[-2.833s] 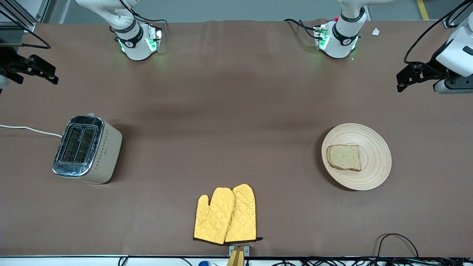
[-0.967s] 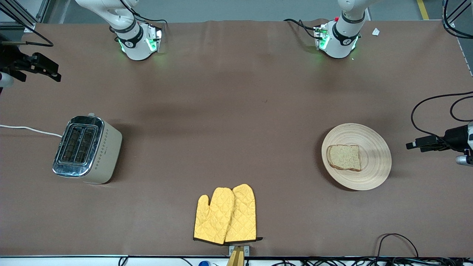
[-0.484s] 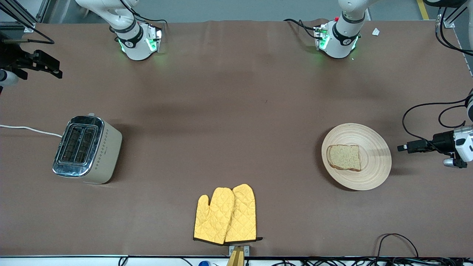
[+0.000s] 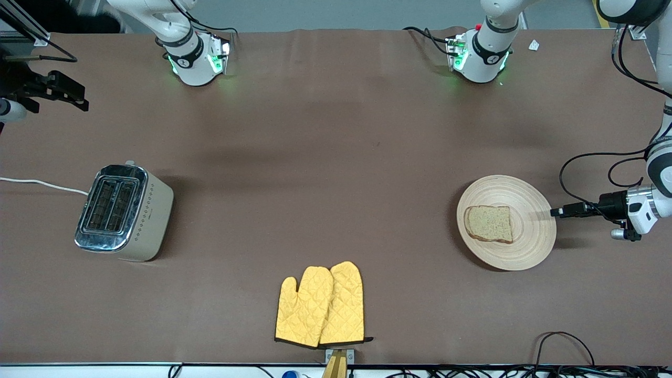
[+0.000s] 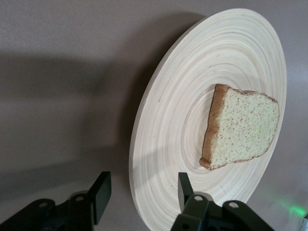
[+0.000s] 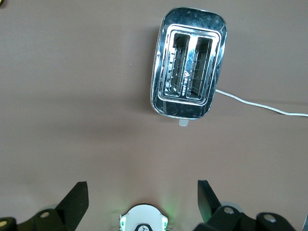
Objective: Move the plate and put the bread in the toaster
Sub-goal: 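Close the left gripper on the rim of the wooden plate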
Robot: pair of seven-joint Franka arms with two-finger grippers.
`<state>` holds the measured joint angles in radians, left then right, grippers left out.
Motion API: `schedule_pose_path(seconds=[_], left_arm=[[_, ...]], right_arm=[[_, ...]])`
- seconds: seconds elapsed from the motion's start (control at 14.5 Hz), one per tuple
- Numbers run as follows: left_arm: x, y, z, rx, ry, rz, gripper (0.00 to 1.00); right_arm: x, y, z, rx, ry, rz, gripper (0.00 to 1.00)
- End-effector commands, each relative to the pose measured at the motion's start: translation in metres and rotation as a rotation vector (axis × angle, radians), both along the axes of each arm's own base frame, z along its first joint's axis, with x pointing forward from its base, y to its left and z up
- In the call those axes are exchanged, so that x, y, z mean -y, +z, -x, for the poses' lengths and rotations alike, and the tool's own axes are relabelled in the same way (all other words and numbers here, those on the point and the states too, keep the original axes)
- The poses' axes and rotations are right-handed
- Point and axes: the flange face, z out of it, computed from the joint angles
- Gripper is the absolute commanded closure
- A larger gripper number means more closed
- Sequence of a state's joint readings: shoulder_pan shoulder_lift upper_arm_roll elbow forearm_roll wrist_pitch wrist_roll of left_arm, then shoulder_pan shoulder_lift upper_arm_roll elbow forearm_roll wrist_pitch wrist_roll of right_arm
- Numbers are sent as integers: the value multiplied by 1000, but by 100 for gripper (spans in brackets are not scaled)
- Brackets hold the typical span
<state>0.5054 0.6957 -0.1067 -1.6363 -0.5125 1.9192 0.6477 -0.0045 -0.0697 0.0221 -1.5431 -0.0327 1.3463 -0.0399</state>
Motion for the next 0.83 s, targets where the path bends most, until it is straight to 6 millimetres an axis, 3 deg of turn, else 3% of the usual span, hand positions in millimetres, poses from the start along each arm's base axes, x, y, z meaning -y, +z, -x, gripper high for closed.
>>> schedule_pose_path(seconds=[0.0, 0.76], left_arm=[[1, -9, -5, 5, 14, 26, 40], [2, -28, -12, 13, 55, 83, 62]], right_arm=[[2, 3, 1, -5, 9, 4, 0], [-2, 2, 2, -11, 13, 6, 0]])
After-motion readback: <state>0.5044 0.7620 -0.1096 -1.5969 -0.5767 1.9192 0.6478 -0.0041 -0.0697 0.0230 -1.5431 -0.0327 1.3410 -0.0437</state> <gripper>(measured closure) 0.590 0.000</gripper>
